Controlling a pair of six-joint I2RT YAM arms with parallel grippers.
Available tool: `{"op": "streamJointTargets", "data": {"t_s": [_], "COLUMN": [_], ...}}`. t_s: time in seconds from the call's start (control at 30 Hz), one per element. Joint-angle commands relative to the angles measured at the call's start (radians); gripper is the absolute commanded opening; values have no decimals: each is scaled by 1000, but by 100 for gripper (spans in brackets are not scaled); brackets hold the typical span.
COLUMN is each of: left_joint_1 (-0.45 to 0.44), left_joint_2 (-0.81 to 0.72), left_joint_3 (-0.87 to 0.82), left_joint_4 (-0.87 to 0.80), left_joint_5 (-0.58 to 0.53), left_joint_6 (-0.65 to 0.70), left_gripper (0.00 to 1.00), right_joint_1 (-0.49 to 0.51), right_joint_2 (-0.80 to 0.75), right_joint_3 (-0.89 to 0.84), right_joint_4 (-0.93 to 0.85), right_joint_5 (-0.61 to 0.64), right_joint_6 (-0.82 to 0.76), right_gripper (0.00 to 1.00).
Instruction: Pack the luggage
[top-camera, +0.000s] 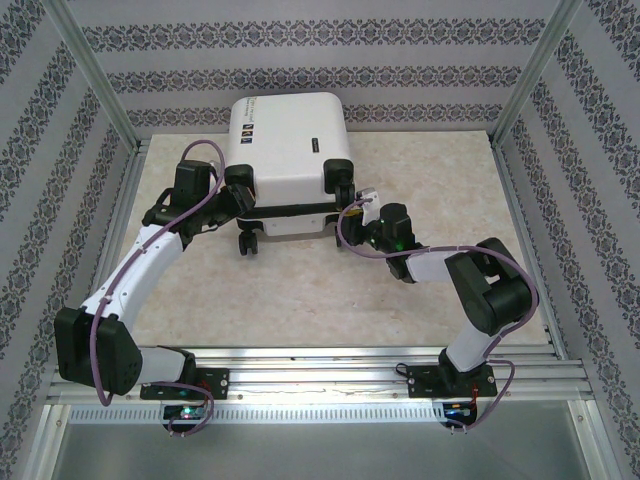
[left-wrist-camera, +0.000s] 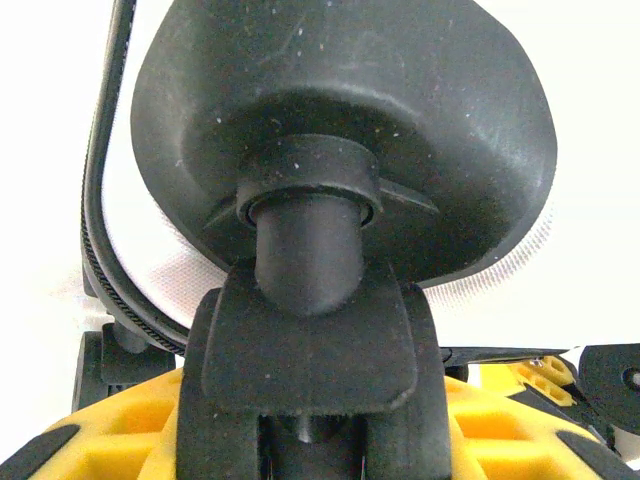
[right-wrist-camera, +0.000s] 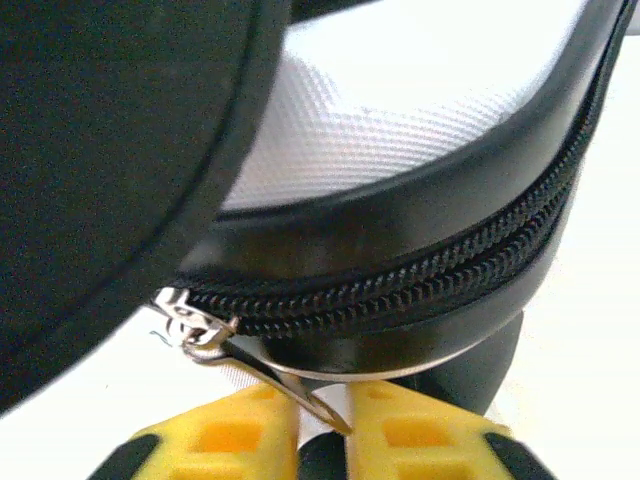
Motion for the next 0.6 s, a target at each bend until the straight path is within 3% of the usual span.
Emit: {"op": "streamJointTargets", "data": {"t_s": [0.0,0.17,0.57], "left_joint_1": [10,9,25], "left_joint_2": [-91,-88,-114], "left_joint_3": [35,33,43], "left_joint_4": [193,183,113], "left_joint_5": [26,28,-10], "left_joint_6": [13,24,80], "left_gripper": [8,7,6], "right_joint_1": [-8,-11,-52], "right_joint_2": [-33,-69,-131], "right_joint_3": [50,36,18], "right_joint_4": [96,87,1], "right_joint_5": [-31,-39,35], "right_joint_6": [-17,-25,15], "right_gripper": [10,0,0]}}
